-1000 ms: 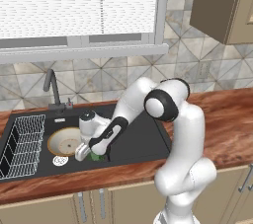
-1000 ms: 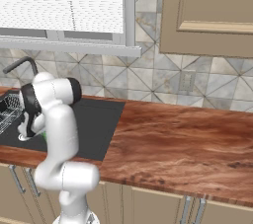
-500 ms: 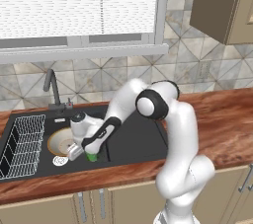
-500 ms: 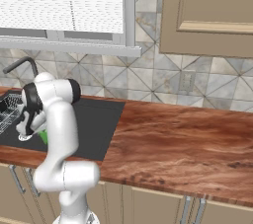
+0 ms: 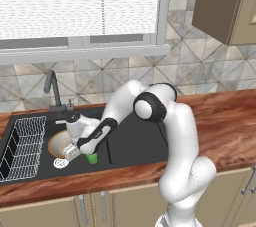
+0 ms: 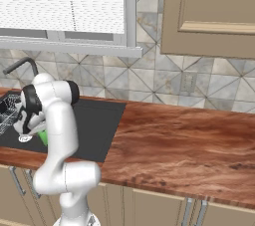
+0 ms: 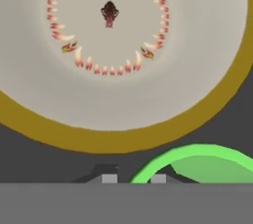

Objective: Remove the mango and pear from the sink. Then move the bowl and cup from the counter to the sink for washing.

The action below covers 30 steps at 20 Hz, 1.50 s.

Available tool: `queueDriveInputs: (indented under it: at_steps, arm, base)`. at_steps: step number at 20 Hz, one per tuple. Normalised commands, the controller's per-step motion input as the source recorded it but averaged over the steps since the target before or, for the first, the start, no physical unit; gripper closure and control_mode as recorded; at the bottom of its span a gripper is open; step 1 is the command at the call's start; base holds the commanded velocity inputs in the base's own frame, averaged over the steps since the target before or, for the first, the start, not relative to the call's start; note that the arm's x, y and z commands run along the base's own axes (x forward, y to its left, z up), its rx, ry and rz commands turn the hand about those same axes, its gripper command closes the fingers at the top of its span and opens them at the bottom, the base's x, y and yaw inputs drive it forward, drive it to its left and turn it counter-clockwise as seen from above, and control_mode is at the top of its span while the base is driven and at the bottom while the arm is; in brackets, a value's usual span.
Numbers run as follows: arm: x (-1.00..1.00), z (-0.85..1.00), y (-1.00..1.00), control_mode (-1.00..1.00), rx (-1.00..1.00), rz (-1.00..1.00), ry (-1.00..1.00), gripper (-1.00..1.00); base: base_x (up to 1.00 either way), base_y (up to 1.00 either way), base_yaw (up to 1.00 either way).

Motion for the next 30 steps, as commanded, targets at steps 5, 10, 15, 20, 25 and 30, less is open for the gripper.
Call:
queueDriveInputs:
  at_steps: [5, 10, 15, 20, 25, 30]
  arm:
    - [0.00, -0.18, -0.09, -1.00, 0.04, -0.10, 0.00, 1.00]
    - [-0.01, -0.17, -0.11, -1.00, 0.07, -0.10, 0.00, 1.00]
    - [-0.10, -0.20, -0.11, -1.00, 0.06, -0.10, -0.01, 1.00]
    - [-0.15, -0.25, -0.02, -1.00, 0.03, -0.11, 0.00, -1.00]
    - [-0.20, -0.08, -0.06, -1.00, 0.08, -0.12, -0.01, -1.00]
    - [-0.24, 0.00, -0.05, -1.00, 0.09, -0.15, -0.03, -1.00]
  base:
    - [0.00, 0.00, 0.00]
    - [0.00, 0.00, 0.00]
    - [0.00, 0.00, 0.00]
    - [0.00, 0.00, 0.00]
    - [0.00, 0.00, 0.00]
    - [0.00, 0.00, 0.00]
